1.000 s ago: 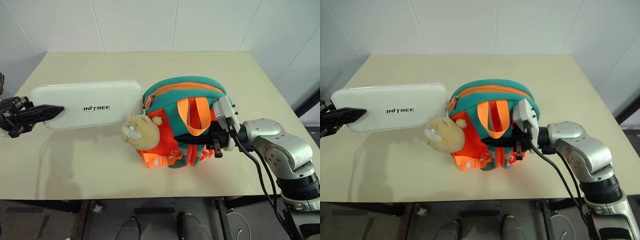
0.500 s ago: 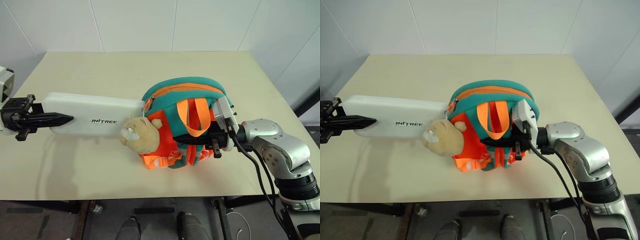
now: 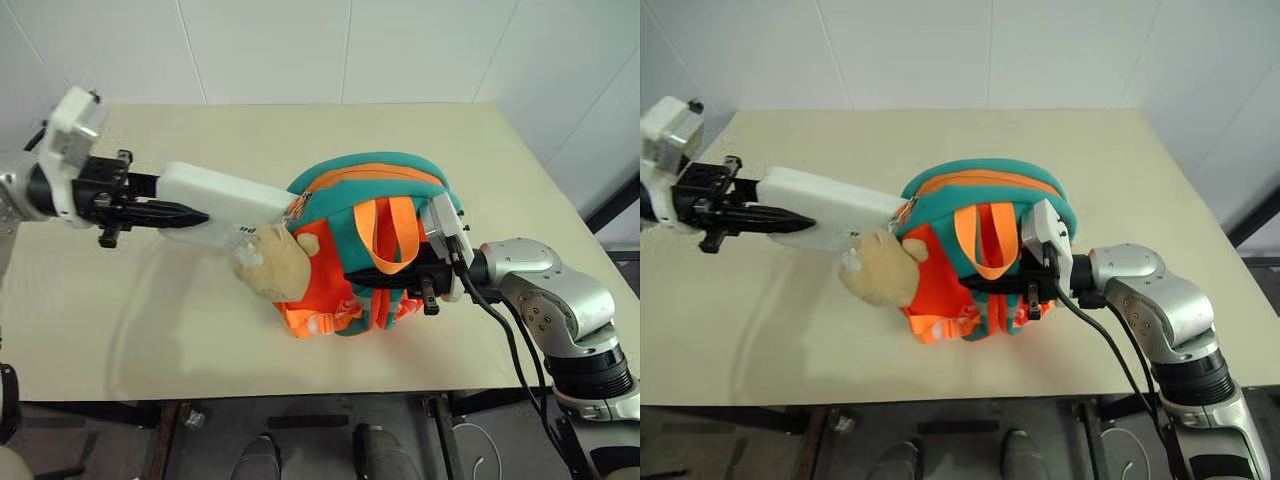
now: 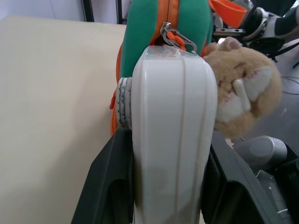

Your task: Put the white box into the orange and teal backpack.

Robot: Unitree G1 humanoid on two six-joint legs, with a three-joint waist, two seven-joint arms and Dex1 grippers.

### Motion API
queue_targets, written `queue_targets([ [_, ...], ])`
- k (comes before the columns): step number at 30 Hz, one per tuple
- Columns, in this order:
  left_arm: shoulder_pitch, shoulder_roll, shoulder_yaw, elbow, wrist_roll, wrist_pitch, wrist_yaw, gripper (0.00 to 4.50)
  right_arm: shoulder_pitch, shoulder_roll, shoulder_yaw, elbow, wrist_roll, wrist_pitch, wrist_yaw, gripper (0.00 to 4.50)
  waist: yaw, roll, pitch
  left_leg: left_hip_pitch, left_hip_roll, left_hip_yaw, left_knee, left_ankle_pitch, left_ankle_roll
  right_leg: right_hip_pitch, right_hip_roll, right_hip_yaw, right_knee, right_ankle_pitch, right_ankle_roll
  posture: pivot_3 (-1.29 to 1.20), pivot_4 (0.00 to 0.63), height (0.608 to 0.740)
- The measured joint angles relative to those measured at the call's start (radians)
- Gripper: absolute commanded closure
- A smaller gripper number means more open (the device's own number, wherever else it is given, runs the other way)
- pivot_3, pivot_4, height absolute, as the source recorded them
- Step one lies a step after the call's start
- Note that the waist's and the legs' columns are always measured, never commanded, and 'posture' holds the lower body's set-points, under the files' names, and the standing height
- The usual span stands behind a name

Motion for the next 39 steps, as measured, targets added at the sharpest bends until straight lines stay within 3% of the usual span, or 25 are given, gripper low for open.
queue_targets([
  [8, -0.039, -0.158, -0.065, -0.131, 0.072, 0.222, 0.173, 3.20, -0.011, 0.023, 0.008, 0.014, -0.008, -0.001, 0.000, 4.50, 0.001, 0.000, 0.000, 0.000, 0.000, 0.000, 0.005, 0.000, 0.000, 0.000, 0.002, 0.003, 0.003, 0.000, 0.001, 0.00, 0.150, 0.740],
  [12, -0.051, -0.285, -0.096, -0.154, 0.131, 0.223, 0.249, 3.20, -0.017, 0.030, 0.008, 0.018, -0.021, -0.001, 0.000, 4.50, 0.004, 0.000, 0.000, 0.000, 0.000, 0.000, 0.008, 0.000, 0.000, 0.001, 0.002, 0.004, 0.003, 0.001, 0.001, 0.00, 0.150, 0.740],
  [20, -0.060, -0.451, -0.158, -0.157, 0.223, 0.238, 0.345, 3.20, -0.019, 0.043, 0.008, 0.019, -0.030, -0.001, -0.005, 4.50, 0.005, 0.000, 0.000, -0.001, 0.000, 0.000, 0.011, -0.001, 0.001, 0.002, 0.002, 0.005, 0.003, 0.001, 0.002, 0.00, 0.150, 0.740],
  [21, -0.060, -0.462, -0.164, -0.157, 0.234, 0.242, 0.352, 2.45, -0.019, 0.046, 0.008, 0.019, -0.031, -0.001, -0.007, 4.50, 0.004, 0.000, 0.000, -0.001, 0.000, 0.000, 0.011, -0.001, 0.001, 0.002, 0.002, 0.005, 0.003, 0.001, 0.002, 0.00, 0.150, 0.740],
  [23, -0.063, -0.472, -0.171, -0.157, 0.245, 0.249, 0.355, 1.89, -0.019, 0.047, 0.008, 0.019, -0.033, -0.001, -0.011, 4.50, 0.002, 0.000, 0.000, -0.001, 0.000, 0.000, 0.011, -0.001, 0.001, 0.002, 0.003, 0.005, 0.003, 0.001, 0.002, 0.00, 0.150, 0.740],
  [29, -0.055, -0.390, -0.145, -0.198, 0.217, 0.300, 0.298, 0.10, -0.019, 0.051, 0.008, 0.012, -0.033, 0.001, -0.022, 4.50, -0.004, 0.000, 0.000, -0.001, 0.000, 0.000, 0.011, -0.001, 0.001, 0.001, 0.003, 0.006, 0.003, 0.001, 0.002, 0.00, 0.150, 0.740],
  [39, 0.122, -0.078, 0.039, -0.322, 0.109, 0.311, 0.096, 0.03, -0.019, 0.056, 0.010, 0.015, -0.040, 0.001, -0.022, 4.50, -0.017, 0.000, 0.000, -0.001, 0.001, 0.000, 0.010, -0.002, 0.002, 0.001, 0.003, 0.006, 0.002, 0.000, 0.000, 0.00, 0.150, 0.740],
])
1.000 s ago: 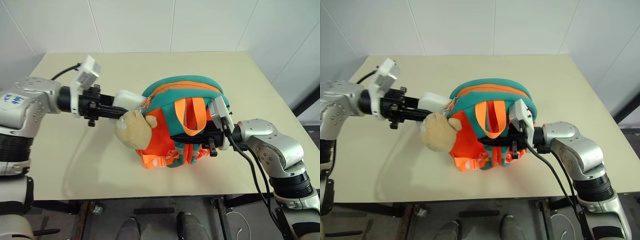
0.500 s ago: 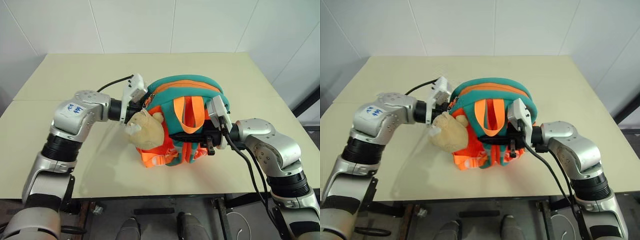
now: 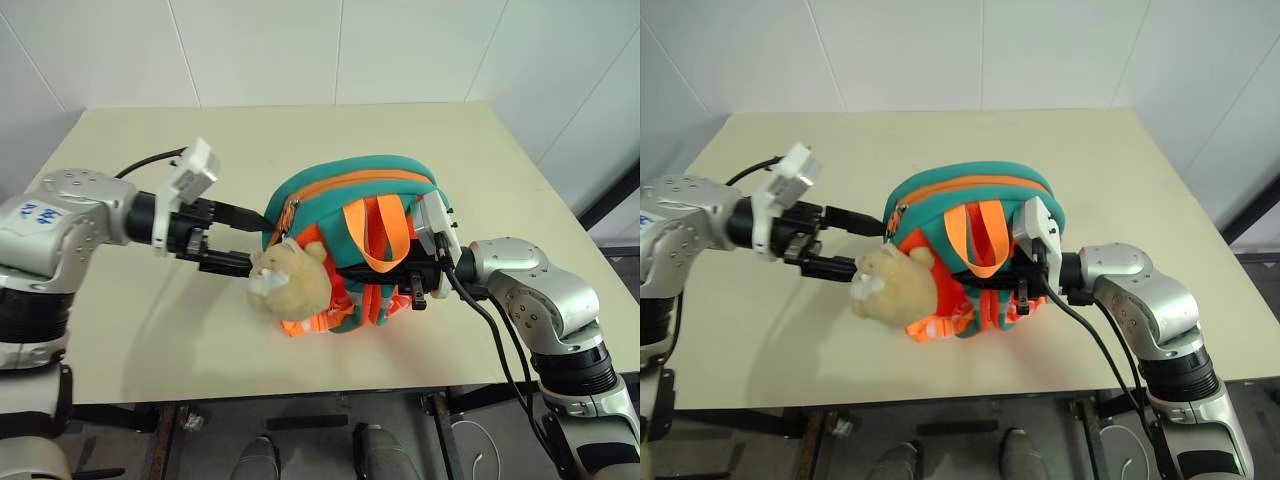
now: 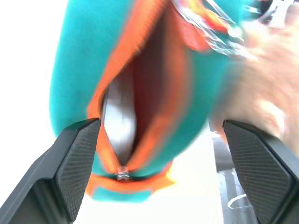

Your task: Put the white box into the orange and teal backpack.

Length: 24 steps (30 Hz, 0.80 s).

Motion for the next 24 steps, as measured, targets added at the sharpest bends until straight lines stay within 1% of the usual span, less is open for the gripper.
queue_targets([
  [4, 0.092, 0.043, 0.078, -0.029, -0.011, -0.039, -0.006, 0.03, 0.002, 0.000, 0.000, 0.001, -0.002, -0.001, 0.002, 4.50, 0.000, 0.000, 0.000, 0.000, 0.000, 0.000, 0.000, 0.000, 0.000, 0.000, 0.000, 0.000, 0.000, -0.001, -0.001, 0.00, 0.150, 0.740],
  [7, 0.102, 0.035, 0.188, -0.096, -0.114, 0.021, 0.026, 0.03, 0.002, 0.000, 0.000, 0.001, -0.002, -0.001, 0.003, 4.50, 0.003, -0.001, 0.000, 0.000, 0.000, 0.000, 0.001, 0.000, 0.000, 0.000, 0.000, 0.000, -0.001, -0.005, -0.009, 0.00, 0.150, 0.740],
  [10, 0.132, 0.023, 0.263, -0.199, -0.206, 0.068, 0.075, 0.03, 0.003, 0.000, 0.000, 0.001, -0.002, -0.001, 0.004, 4.50, 0.001, -0.001, 0.000, 0.000, 0.000, 0.000, 0.000, 0.000, 0.000, 0.001, 0.000, 0.000, 0.000, -0.004, -0.008, 0.00, 0.150, 0.740],
  [12, 0.170, 0.008, 0.265, -0.259, -0.242, 0.083, 0.102, 0.03, 0.003, 0.001, 0.000, 0.002, -0.002, -0.001, 0.005, 4.50, 0.000, -0.001, 0.000, 0.001, 0.001, 0.000, 0.001, 0.000, 0.000, 0.001, 0.000, 0.000, 0.000, -0.004, -0.007, 0.00, 0.150, 0.740],
  [14, 0.181, -0.011, 0.254, -0.282, -0.245, 0.084, 0.135, 0.03, 0.003, 0.001, 0.001, 0.006, -0.003, -0.001, 0.009, 4.50, 0.000, -0.001, 0.000, 0.001, 0.001, 0.000, 0.001, 0.000, 0.000, 0.001, 0.001, 0.000, 0.001, -0.004, -0.008, 0.00, 0.150, 0.740],
  [20, 0.170, -0.084, 0.140, -0.314, -0.200, 0.041, 0.234, 0.03, -0.012, 0.009, 0.011, 0.029, -0.018, -0.009, 0.021, 4.50, 0.000, -0.001, 0.000, 0.001, 0.001, 0.001, 0.003, 0.000, 0.000, 0.002, 0.001, 0.001, -0.001, -0.004, -0.010, 0.00, 0.150, 0.740],
  [22, 0.164, -0.094, 0.115, -0.314, -0.168, 0.008, 0.252, 0.40, -0.012, 0.010, 0.011, 0.033, -0.024, -0.013, 0.021, 4.50, 0.001, -0.001, 0.000, 0.001, 0.001, 0.001, 0.003, 0.000, 0.000, 0.002, 0.001, 0.001, -0.001, -0.004, -0.010, 0.00, 0.150, 0.740],
  [23, 0.158, -0.119, 0.107, -0.313, -0.159, -0.007, 0.265, 0.57, -0.012, 0.011, 0.011, 0.034, -0.025, -0.015, 0.021, 4.50, 0.003, -0.001, 0.000, 0.001, 0.000, 0.001, 0.003, 0.001, 0.001, 0.003, 0.001, 0.001, -0.001, -0.004, -0.010, 0.00, 0.150, 0.740],
  [24, 0.154, -0.147, 0.097, -0.312, -0.155, -0.019, 0.278, 0.88, -0.012, 0.012, 0.011, 0.035, -0.026, -0.017, 0.021, 4.50, 0.007, -0.001, 0.000, 0.001, 0.000, 0.001, 0.003, 0.001, 0.000, 0.003, 0.001, 0.001, -0.002, -0.004, -0.010, 0.00, 0.150, 0.740],
])
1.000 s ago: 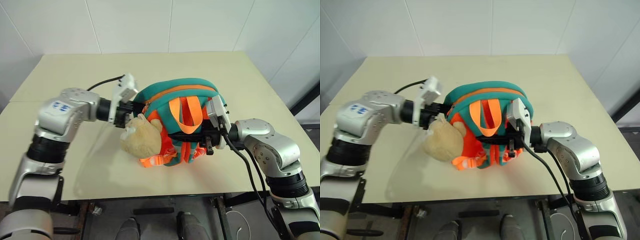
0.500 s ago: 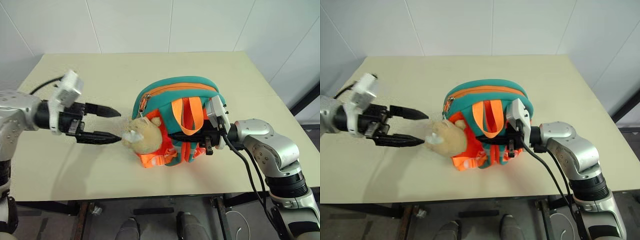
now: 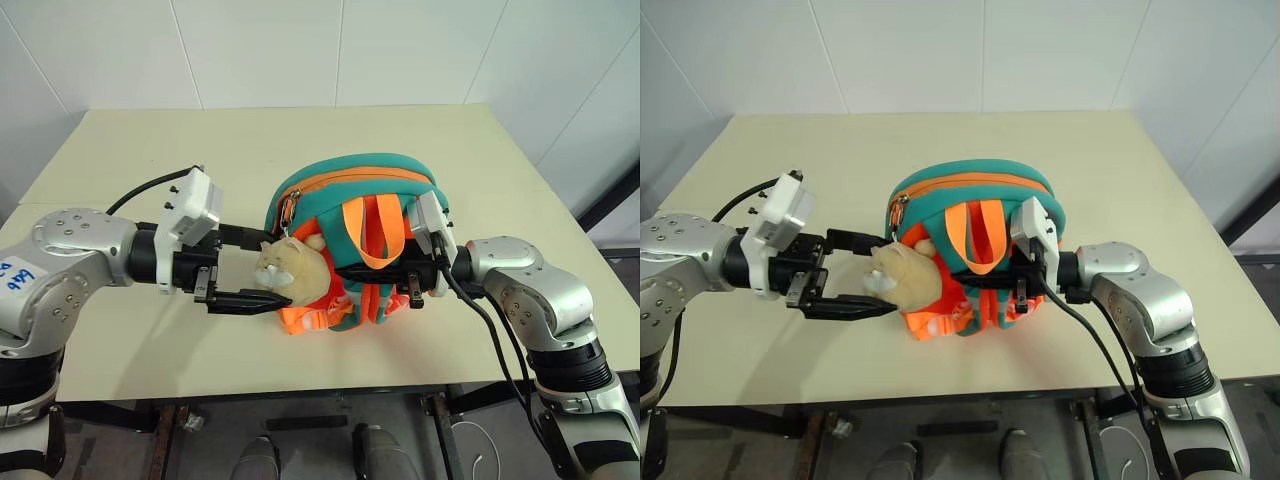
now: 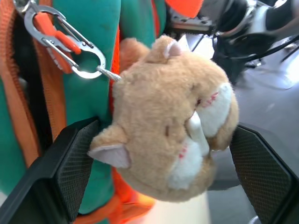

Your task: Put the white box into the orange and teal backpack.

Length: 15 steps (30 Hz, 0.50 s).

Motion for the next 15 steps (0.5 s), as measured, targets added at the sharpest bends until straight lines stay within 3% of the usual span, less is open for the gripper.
queue_targets([
  [5, -0.040, -0.006, -0.014, 0.004, -0.018, 0.025, 0.017, 2.34, 0.011, 0.005, -0.019, -0.005, 0.003, -0.005, -0.012, 4.50, 0.010, 0.000, 0.000, 0.000, 0.000, 0.000, 0.000, 0.000, 0.000, 0.000, 0.000, 0.000, 0.000, 0.000, 0.001, 0.00, 0.150, 0.740],
  [11, -0.071, 0.048, 0.031, 0.045, -0.087, 0.095, 0.009, 3.79, 0.049, 0.022, -0.031, -0.037, 0.030, -0.007, -0.034, 4.50, 0.012, 0.000, 0.000, 0.000, 0.000, 0.000, 0.000, 0.000, 0.000, 0.000, 0.000, 0.000, -0.001, 0.000, 0.000, 0.00, 0.150, 0.740],
  [15, -0.089, 0.068, 0.047, 0.080, -0.107, 0.112, -0.007, 4.04, 0.069, 0.022, -0.032, -0.058, 0.043, -0.005, -0.051, 4.50, 0.012, 0.000, 0.000, 0.000, 0.000, 0.000, 0.000, 0.000, 0.000, 0.000, 0.000, 0.000, -0.001, -0.001, -0.001, 0.00, 0.150, 0.740],
])
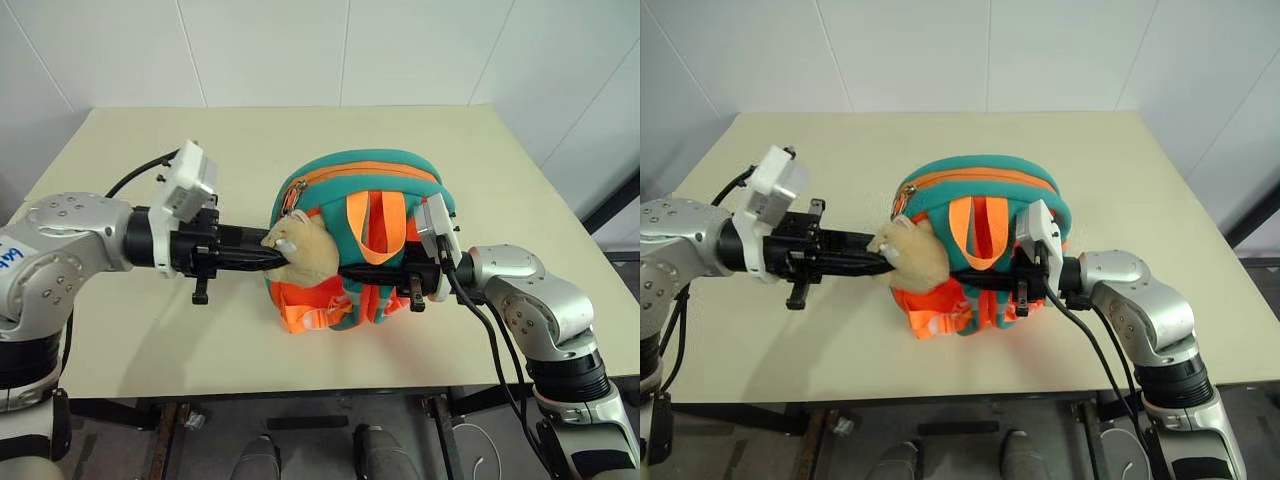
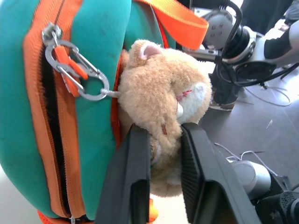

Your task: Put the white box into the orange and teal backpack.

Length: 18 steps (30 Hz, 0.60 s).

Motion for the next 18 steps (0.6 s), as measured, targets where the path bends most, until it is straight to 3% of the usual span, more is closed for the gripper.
queue_targets([
  [7, -0.013, 0.021, 0.028, 0.078, -0.021, 0.008, -0.015, 4.04, 0.016, 0.000, 0.000, -0.024, 0.025, 0.003, -0.030, 4.50, 0.000, 0.000, 0.000, 0.000, 0.000, 0.000, 0.000, 0.000, 0.000, 0.000, 0.000, 0.000, 0.000, 0.000, 0.000, 0.00, 0.150, 0.740],
  [11, -0.039, 0.075, 0.031, 0.235, 0.026, -0.003, -0.029, 4.04, 0.049, 0.000, -0.007, -0.054, 0.050, 0.021, -0.051, 4.50, 0.000, 0.000, 0.000, 0.000, 0.000, 0.000, -0.001, 0.000, 0.000, 0.000, 0.000, 0.000, 0.000, -0.001, -0.002, 0.00, 0.150, 0.740],
  [18, -0.053, 0.086, 0.001, 0.357, 0.073, -0.003, -0.057, 4.04, 0.081, -0.003, -0.020, -0.076, 0.074, 0.029, -0.066, 4.50, 0.001, 0.000, 0.000, 0.000, 0.000, 0.000, -0.001, 0.000, 0.000, 0.000, 0.000, 0.000, -0.002, -0.001, -0.002, 0.00, 0.150, 0.740],
])
